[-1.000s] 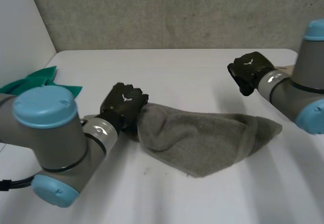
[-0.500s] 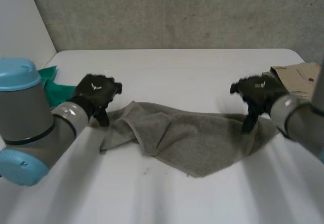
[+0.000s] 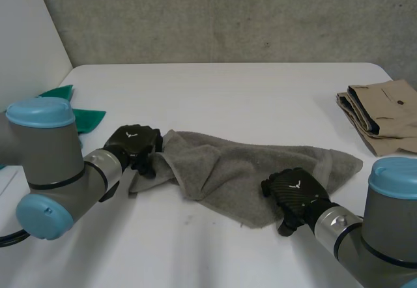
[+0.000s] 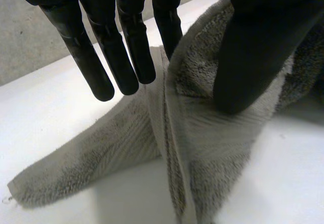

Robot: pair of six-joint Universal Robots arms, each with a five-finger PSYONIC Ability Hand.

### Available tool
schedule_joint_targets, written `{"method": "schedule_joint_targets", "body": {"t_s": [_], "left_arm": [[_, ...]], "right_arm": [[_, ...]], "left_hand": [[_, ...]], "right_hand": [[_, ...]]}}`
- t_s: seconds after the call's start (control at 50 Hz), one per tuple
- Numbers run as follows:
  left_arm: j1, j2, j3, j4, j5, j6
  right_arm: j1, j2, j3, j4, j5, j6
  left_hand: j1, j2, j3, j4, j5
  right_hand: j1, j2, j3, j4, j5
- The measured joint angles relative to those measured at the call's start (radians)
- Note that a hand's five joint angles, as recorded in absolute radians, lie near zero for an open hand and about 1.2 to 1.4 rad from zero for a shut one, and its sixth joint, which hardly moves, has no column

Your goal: Fold the laundry.

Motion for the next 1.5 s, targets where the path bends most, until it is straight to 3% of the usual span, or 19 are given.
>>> {"method": "schedule_joint_targets", "body": {"t_s": [0.06,0.1,0.14,0.2,0.22,0.28,0.3,0.52,0.72,0.8,0.88,1.08,1.1,1.14,1.24,1.36,1.5], "left_arm": [[-0.002,-0.008,0.006,0.019,0.000,0.004],[-0.004,-0.012,0.009,0.033,-0.001,0.008],[-0.005,-0.015,0.010,0.049,-0.002,0.011],[-0.008,-0.016,0.010,0.061,-0.004,0.014],[-0.008,-0.016,0.010,0.063,-0.004,0.014],[-0.010,-0.008,0.009,0.068,-0.006,0.015],[-0.011,-0.003,0.008,0.069,-0.007,0.016],[-0.012,0.111,-0.011,0.048,-0.008,0.016],[-0.003,0.336,-0.053,-0.030,-0.034,0.019],[-0.003,0.496,-0.069,-0.049,-0.043,0.021],[-0.004,0.564,-0.092,-0.047,-0.044,0.034],[-0.011,0.350,-0.031,0.044,-0.065,0.144],[-0.014,0.251,0.046,0.089,-0.090,0.171],[-0.019,0.179,0.122,0.122,-0.114,0.188],[-0.046,0.039,0.377,0.207,-0.169,0.218],[-0.074,0.033,0.569,0.335,-0.196,0.223],[-0.106,0.151,0.511,0.401,-0.205,0.220]], "right_arm": [[0.000,0.022,-0.010,-0.021,0.004,-0.005],[-0.001,0.032,-0.017,-0.033,0.007,-0.006],[-0.002,0.039,-0.025,-0.044,0.010,-0.007],[-0.003,0.042,-0.036,-0.052,0.013,-0.007],[-0.003,0.043,-0.038,-0.054,0.014,-0.007],[-0.004,0.042,-0.051,-0.057,0.016,-0.007],[-0.004,0.042,-0.058,-0.056,0.016,-0.007],[-0.012,0.022,-0.122,-0.009,0.020,-0.012],[-0.031,-0.171,-0.262,0.281,0.009,-0.097],[-0.078,-0.279,-0.442,0.500,0.001,-0.162],[-0.108,-0.287,-0.573,0.648,-0.010,-0.203],[-0.118,-0.043,-0.792,0.785,-0.005,-0.267],[-0.117,-0.011,-0.821,0.782,0.001,-0.269],[-0.114,0.094,-0.937,0.752,0.029,-0.267],[-0.111,0.210,-1.163,0.652,0.065,-0.254],[-0.111,0.238,-1.421,0.512,0.057,-0.200],[-0.118,0.187,-1.519,0.552,-0.041,-0.145]], "left_hand": [[0.060,0.071,0.061,0.063,0.062],[0.224,0.234,0.233,0.228,0.228],[0.308,0.334,0.331,0.332,0.328],[0.310,0.378,0.374,0.380,0.347],[0.310,0.378,0.374,0.380,0.347],[0.310,0.378,0.374,0.380,0.347],[0.310,0.378,0.374,0.380,0.347],[0.310,0.380,0.374,0.383,0.347],[0.310,0.382,0.378,0.383,0.347],[0.310,0.382,0.378,0.384,0.347],[0.310,0.382,0.378,0.384,0.347],[0.310,0.383,0.379,0.384,0.347],[0.310,0.383,0.379,0.384,0.347],[0.310,0.383,0.379,0.384,0.347],[0.310,0.383,0.379,0.387,0.347],[0.310,0.383,0.380,0.387,0.347],[0.310,0.383,0.380,0.387,0.347]], "right_hand": [[0.044,0.055,0.051,0.047,0.044],[0.071,0.084,0.078,0.078,0.063],[0.187,0.237,0.225,0.227,0.208],[0.217,0.277,0.274,0.268,0.254],[0.341,0.412,0.412,0.415,0.404],[0.341,0.412,0.412,0.415,0.404],[0.488,0.588,0.585,0.594,0.580],[0.492,0.605,0.610,0.621,0.604],[0.492,0.605,0.610,0.621,0.605],[0.492,0.605,0.610,0.621,0.611],[0.492,0.605,0.610,0.621,0.614],[0.492,0.605,0.610,0.621,0.616],[0.492,0.605,0.610,0.621,0.616],[0.492,0.605,0.610,0.621,0.616],[0.492,0.605,0.610,0.621,0.616],[0.492,0.605,0.610,0.621,0.616],[0.492,0.605,0.610,0.621,0.618]]}}
